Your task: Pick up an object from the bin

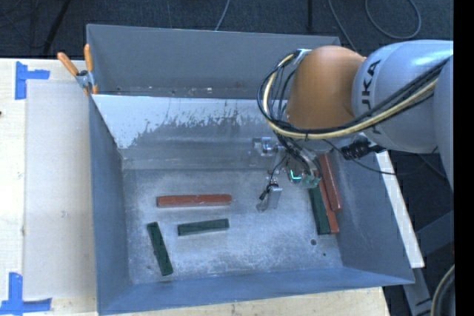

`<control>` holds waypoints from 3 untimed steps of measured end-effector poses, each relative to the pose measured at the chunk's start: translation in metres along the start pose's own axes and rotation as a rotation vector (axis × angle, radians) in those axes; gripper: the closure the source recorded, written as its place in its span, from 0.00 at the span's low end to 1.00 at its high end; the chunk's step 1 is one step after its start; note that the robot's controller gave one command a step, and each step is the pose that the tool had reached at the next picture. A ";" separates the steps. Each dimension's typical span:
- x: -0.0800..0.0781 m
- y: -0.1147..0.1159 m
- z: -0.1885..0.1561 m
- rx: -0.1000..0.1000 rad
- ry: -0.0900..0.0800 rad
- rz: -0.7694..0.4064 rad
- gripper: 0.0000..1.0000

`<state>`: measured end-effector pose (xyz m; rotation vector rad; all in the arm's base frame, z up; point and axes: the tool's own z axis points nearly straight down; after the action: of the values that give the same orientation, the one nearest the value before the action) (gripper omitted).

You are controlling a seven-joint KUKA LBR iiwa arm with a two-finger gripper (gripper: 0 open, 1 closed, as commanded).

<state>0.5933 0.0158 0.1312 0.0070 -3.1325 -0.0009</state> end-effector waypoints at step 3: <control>-0.007 0.105 0.061 0.001 -0.011 -0.178 0.00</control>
Offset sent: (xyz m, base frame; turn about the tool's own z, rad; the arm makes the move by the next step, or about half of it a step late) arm -0.0771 0.0422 -0.0593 -0.0943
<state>0.5991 0.1209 0.0703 0.2863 -3.1310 0.0000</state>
